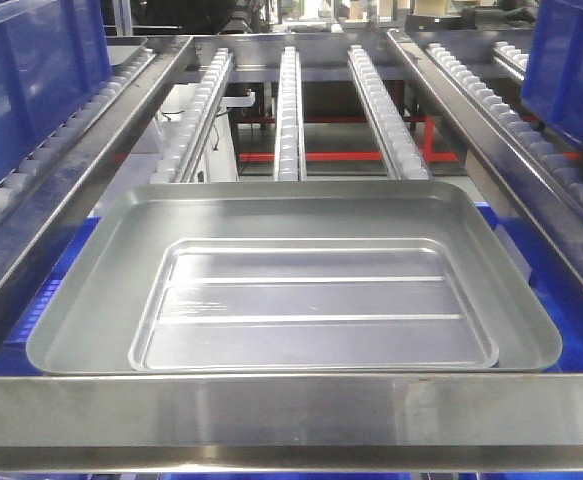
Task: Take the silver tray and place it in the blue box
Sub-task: 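Lower both grippers, open, over the silver tray's side edges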
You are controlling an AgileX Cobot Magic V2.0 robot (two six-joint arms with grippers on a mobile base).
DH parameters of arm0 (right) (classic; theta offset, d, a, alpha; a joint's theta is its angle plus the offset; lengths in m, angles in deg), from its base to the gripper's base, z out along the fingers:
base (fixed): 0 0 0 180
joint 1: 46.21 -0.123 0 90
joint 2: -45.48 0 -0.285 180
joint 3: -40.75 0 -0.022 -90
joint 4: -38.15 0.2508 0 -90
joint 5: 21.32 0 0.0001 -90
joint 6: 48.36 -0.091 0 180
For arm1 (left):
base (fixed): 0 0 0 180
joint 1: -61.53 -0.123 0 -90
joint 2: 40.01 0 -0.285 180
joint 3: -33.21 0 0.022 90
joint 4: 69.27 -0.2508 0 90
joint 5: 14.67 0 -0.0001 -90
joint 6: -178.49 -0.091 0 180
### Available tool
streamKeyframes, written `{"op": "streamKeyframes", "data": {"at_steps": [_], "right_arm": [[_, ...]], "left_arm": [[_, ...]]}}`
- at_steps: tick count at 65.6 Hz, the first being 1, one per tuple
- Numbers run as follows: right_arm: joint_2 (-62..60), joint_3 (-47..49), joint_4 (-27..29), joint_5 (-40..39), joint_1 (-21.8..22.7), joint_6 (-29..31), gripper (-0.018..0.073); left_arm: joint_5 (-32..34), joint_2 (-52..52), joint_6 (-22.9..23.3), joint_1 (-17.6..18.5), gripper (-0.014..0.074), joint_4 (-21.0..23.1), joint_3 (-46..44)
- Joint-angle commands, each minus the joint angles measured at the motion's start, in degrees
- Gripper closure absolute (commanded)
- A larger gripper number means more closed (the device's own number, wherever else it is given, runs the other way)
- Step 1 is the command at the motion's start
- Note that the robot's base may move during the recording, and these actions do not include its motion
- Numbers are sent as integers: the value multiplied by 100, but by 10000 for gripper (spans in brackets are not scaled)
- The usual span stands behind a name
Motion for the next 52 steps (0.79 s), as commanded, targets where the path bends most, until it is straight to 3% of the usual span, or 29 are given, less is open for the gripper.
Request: {"op": "streamKeyframes", "data": {"at_steps": [1,12,26,38,44,52], "right_arm": [[147,500,-797,1,-396,-897,500],[720,1208,-1070,205,-878,-1055,500],[1326,1947,-901,201,-889,-1050,500],[1733,2238,-896,309,-944,-1050,500],[1763,2238,-891,254,-1053,-1055,500],[1860,2238,-896,207,-1104,-1055,500]], "left_arm": [[206,-104,746,472,601,-402,-376],[168,-834,801,946,601,-219,-1082],[178,-1890,842,992,601,-114,-2114],[14,-2688,897,1253,601,-279,-2839],[14,-2930,1145,1366,601,-279,-3032],[14,-3104,1146,1529,601,-311,-3101]]}}
